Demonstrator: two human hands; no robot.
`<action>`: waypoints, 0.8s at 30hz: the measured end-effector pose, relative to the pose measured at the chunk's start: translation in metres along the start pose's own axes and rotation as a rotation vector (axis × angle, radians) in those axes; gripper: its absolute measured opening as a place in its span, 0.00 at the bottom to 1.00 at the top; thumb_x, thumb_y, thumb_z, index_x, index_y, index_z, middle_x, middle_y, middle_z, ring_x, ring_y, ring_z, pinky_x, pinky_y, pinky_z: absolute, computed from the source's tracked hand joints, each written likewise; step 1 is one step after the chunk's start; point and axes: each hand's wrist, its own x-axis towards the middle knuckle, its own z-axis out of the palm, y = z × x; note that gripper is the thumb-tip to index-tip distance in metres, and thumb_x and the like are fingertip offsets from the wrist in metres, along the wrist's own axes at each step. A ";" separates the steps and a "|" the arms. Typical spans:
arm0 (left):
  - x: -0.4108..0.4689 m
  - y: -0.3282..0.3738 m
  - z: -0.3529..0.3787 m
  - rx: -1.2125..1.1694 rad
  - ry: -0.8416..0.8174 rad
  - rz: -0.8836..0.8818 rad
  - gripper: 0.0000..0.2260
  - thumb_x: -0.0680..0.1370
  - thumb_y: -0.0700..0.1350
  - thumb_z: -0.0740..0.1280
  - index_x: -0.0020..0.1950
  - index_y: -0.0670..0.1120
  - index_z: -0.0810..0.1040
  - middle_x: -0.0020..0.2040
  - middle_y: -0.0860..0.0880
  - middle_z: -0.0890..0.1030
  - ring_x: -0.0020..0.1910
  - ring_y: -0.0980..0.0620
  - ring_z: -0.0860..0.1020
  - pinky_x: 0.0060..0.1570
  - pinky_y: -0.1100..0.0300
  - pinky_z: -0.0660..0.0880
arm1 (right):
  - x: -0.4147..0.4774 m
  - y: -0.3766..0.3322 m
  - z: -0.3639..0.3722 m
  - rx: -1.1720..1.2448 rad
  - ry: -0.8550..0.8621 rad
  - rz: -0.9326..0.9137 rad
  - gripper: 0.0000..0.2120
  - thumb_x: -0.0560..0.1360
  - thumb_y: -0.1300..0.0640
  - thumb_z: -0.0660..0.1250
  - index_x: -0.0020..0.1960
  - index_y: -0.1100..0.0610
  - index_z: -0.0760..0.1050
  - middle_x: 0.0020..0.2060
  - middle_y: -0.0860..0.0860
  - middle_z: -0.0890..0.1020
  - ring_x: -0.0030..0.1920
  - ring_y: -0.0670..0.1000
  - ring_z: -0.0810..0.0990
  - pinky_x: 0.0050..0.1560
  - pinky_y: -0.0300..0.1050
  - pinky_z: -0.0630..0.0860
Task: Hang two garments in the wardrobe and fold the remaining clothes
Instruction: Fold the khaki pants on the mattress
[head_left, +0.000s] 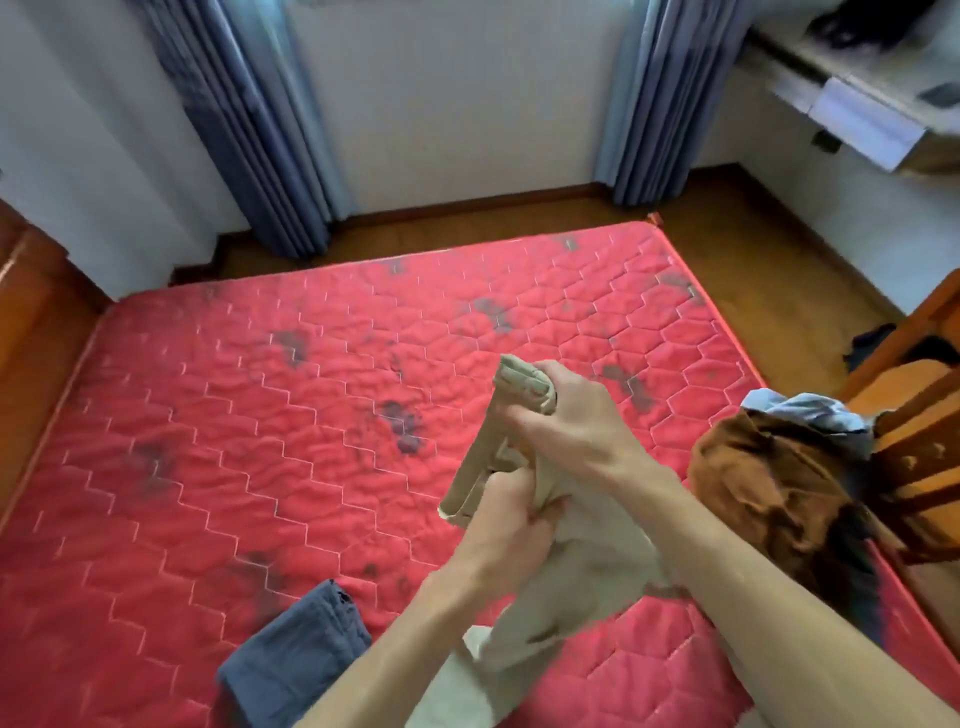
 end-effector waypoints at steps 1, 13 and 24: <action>-0.003 0.018 -0.010 0.009 0.008 0.031 0.16 0.73 0.29 0.66 0.44 0.51 0.80 0.38 0.62 0.82 0.40 0.68 0.78 0.43 0.65 0.75 | -0.002 -0.020 -0.008 -0.037 0.056 -0.052 0.07 0.67 0.49 0.63 0.38 0.53 0.73 0.33 0.49 0.78 0.37 0.53 0.77 0.38 0.49 0.71; -0.023 0.115 -0.186 0.254 0.455 0.363 0.28 0.72 0.51 0.74 0.71 0.51 0.71 0.71 0.48 0.72 0.72 0.52 0.70 0.71 0.51 0.69 | -0.052 -0.209 -0.123 0.267 0.358 -0.477 0.13 0.72 0.59 0.72 0.47 0.70 0.79 0.34 0.60 0.76 0.41 0.47 0.70 0.43 0.45 0.67; -0.038 0.148 -0.257 0.646 0.233 0.332 0.60 0.58 0.50 0.78 0.81 0.59 0.44 0.74 0.54 0.63 0.68 0.55 0.67 0.64 0.55 0.71 | -0.107 -0.305 -0.199 0.660 0.467 -0.595 0.05 0.74 0.58 0.74 0.39 0.53 0.82 0.38 0.47 0.84 0.45 0.49 0.82 0.57 0.54 0.80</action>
